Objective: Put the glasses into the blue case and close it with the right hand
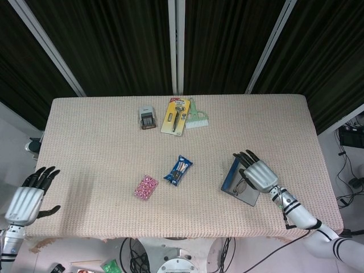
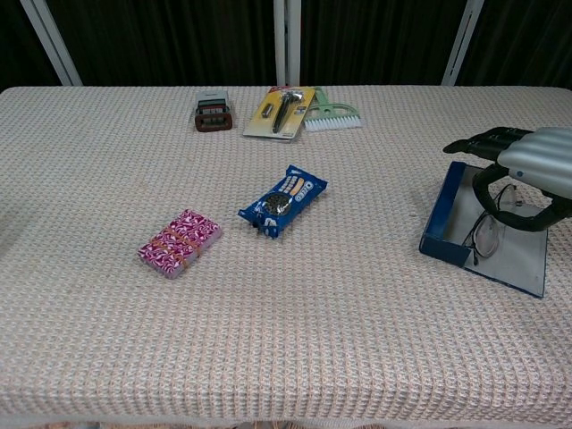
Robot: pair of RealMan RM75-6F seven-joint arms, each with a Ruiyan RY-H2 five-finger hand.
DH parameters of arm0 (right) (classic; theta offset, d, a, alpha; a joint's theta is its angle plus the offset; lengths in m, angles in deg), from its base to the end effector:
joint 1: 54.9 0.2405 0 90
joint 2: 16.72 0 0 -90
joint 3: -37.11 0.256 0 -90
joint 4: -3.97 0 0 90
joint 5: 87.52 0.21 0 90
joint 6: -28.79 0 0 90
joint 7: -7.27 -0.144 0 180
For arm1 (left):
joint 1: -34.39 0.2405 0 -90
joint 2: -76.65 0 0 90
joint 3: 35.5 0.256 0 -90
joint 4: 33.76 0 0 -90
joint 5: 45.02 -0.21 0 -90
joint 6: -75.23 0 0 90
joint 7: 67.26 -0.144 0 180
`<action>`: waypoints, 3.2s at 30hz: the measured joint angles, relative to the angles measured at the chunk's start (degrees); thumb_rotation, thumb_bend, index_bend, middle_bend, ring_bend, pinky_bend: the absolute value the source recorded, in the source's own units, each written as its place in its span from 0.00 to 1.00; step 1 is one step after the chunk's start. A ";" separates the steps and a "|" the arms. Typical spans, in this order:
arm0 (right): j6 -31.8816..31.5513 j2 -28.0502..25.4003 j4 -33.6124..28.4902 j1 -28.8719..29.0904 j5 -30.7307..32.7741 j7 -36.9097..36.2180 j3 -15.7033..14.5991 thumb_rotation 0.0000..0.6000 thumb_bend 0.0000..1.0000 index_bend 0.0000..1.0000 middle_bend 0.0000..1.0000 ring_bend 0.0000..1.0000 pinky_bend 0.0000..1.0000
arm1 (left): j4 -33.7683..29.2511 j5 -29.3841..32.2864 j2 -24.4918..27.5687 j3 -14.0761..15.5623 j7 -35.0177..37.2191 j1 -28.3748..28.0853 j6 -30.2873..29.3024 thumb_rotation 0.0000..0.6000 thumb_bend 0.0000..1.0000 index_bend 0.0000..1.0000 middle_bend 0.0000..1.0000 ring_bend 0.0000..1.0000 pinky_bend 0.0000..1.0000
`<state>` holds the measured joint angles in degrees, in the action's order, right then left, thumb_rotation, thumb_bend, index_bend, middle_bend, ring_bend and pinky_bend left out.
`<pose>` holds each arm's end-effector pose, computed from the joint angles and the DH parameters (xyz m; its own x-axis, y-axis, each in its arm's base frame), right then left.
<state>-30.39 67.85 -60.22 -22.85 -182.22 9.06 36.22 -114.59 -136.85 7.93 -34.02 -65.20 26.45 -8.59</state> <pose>-0.2703 -0.3099 0.0150 0.7052 -0.1711 0.6881 -0.6536 -0.5330 0.5373 -0.3279 0.1843 0.1333 0.4883 0.0673 0.8701 0.8668 -0.1524 -0.4747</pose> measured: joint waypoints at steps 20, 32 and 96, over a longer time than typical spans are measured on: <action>-2.42 5.18 4.66 0.78 1.54 -1.80 0.79 1.00 0.44 0.46 0.00 0.00 0.00 | 0.96 0.39 -0.29 -0.04 1.07 0.15 0.09 0.97 0.00 0.11 0.08 0.07 0.19; -4.29 4.40 5.25 0.77 0.20 -3.69 -0.50 1.00 0.38 0.27 0.00 0.00 0.00 | 1.03 0.47 -0.49 0.03 1.08 0.07 0.42 0.97 0.00 0.11 0.08 0.07 0.19; -12.41 8.50 16.00 -4.19 -5.90 -10.43 -5.85 1.00 0.36 0.19 0.00 0.00 0.00 | 1.72 0.25 -0.60 0.17 1.73 0.57 -0.33 1.00 0.00 0.11 0.08 0.07 0.19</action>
<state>-42.80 76.36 -44.22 -27.04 -188.12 -1.36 30.37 -112.88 -136.60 7.32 -33.85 -63.46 27.02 -8.92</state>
